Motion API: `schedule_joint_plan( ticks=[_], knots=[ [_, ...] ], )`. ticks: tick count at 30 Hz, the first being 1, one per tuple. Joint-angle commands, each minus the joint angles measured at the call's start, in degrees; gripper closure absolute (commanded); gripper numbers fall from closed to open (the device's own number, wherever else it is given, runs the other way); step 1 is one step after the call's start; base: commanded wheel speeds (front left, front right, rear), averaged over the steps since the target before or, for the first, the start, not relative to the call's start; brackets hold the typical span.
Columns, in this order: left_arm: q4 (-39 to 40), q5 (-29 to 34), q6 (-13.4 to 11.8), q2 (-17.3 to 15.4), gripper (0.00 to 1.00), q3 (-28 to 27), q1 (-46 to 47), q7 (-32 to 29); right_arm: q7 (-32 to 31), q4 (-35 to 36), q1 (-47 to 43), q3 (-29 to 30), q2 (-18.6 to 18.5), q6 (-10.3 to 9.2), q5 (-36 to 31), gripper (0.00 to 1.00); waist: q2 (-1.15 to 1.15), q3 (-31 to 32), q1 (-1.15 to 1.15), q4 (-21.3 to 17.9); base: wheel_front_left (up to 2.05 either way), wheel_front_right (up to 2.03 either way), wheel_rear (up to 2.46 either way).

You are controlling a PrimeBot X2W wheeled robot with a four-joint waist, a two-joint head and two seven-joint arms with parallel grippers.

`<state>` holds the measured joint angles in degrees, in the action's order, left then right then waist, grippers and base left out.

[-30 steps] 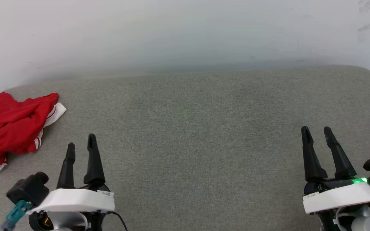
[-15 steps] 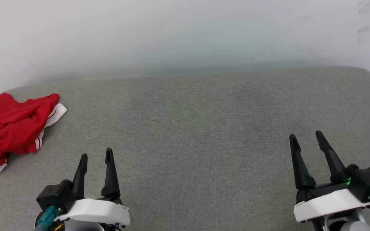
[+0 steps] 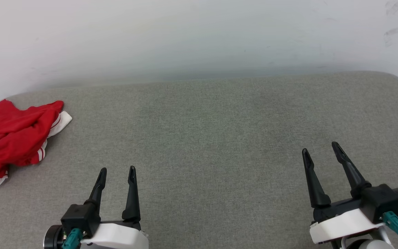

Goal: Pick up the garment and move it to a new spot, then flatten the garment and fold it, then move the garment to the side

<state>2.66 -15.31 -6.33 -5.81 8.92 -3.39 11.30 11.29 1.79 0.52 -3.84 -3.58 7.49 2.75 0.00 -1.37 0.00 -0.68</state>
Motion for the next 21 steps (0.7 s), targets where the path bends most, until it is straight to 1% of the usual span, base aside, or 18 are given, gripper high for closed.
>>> schedule_joint_plan(
  ticks=[1, 3, 7, 13, 18, 21],
  knots=[
    [0.88, 1.7, -0.44, -0.53, 0.0, 0.53, 0.31, 0.58, 0.57, 0.73, -0.24, -0.19, 0.05, 0.0, -1.78, 0.0, 0.0, -0.06, 0.0, -0.02, 0.0, 0.0, 0.0],
    [1.3, 2.44, -0.62, -0.66, 0.0, 1.13, 0.24, 0.75, 0.82, 0.97, -0.26, -0.32, 0.08, 0.0, -2.9, 0.0, 0.0, -0.1, 0.0, -0.06, 0.0, 0.0, 0.0],
    [1.66, 1.84, 0.7, -0.01, 0.0, 0.72, -0.45, 1.24, 1.31, 1.42, -0.55, -0.33, 0.21, 0.0, -4.75, 0.0, 0.0, -0.14, 0.0, -0.11, 0.0, 0.0, 0.0],
    [2.02, 2.1, 5.02, 1.78, 0.0, -2.51, -1.34, 1.96, 1.98, 1.83, -0.85, -0.28, 0.39, -0.01, -6.59, 0.0, 0.0, -0.19, 0.0, -0.13, 0.0, 0.0, 0.0],
    [0.98, 3.56, 8.41, 2.6, 0.0, -4.49, -2.01, 2.54, 2.52, 1.58, -1.38, 0.88, 0.64, -0.01, -4.24, 0.0, 0.0, -0.15, 0.0, -0.2, 0.0, 0.0, 0.0],
    [0.61, 4.7, 9.53, 2.85, 0.0, -5.08, -2.28, 2.81, 2.85, 1.2, -1.69, 1.43, 0.73, -0.01, -3.71, 0.0, 0.0, -0.13, 0.0, -0.25, 0.0, 0.0, 0.0]
  ],
)
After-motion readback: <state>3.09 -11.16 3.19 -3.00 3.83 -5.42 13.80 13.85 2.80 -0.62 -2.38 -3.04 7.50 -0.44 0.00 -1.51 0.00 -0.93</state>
